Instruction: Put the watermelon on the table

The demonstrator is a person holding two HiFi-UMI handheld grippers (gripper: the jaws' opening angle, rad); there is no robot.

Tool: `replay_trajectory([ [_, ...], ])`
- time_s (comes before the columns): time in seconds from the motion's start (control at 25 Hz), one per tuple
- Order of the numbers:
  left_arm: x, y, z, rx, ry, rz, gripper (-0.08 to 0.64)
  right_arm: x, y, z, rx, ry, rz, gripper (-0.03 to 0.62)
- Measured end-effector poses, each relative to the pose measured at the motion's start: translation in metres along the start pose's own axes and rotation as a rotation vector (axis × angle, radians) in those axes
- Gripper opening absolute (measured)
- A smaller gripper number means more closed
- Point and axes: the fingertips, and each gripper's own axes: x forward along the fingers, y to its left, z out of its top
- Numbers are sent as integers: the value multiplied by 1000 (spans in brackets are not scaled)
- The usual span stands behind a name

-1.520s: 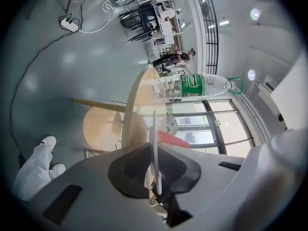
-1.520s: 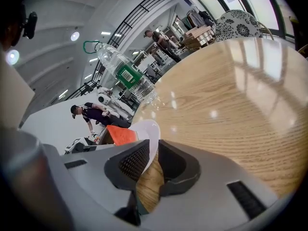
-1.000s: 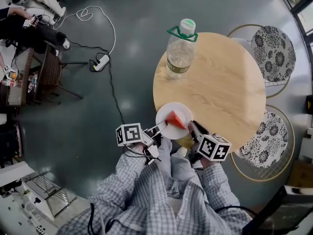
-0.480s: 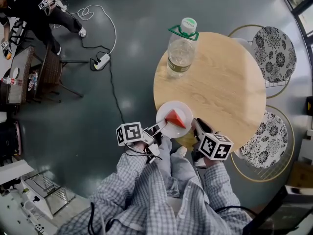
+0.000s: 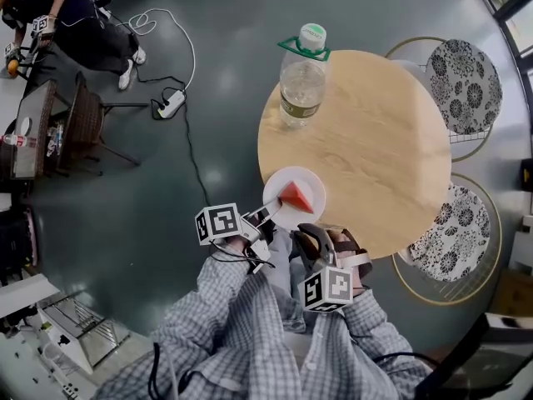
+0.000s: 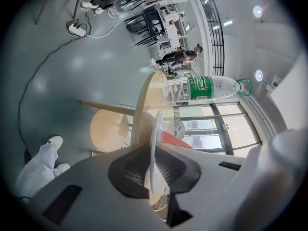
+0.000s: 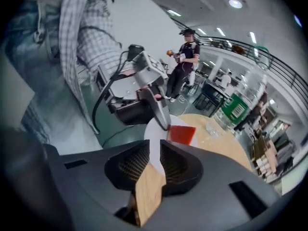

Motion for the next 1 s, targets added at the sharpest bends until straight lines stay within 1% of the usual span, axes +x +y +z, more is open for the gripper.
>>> replay_trajectory([
  [0.08,0,0,0,0,-1,2,37,7,12,1,-98,32,23,60],
  [0.16,1,0,0,-1,-3,3,37,15,18,-3,-166,67,25,60],
  [0.32,0,0,-1,-6,-5,3,37,26,18,-12,-242,128,0,58],
  [0.36,0,-1,-1,-6,-5,1,37,27,18,-13,-246,136,6,44],
  [0.56,0,-7,-1,-4,-14,-44,45,26,16,-13,-206,149,20,44],
  [0.68,-1,-16,-1,-1,-15,-80,137,25,15,-12,-187,158,17,44],
  [0.88,1,-19,-2,19,8,-83,175,25,15,-13,-150,173,10,44],
  [1.0,1,-22,-4,34,30,-79,200,24,12,-13,-123,185,-9,44],
])
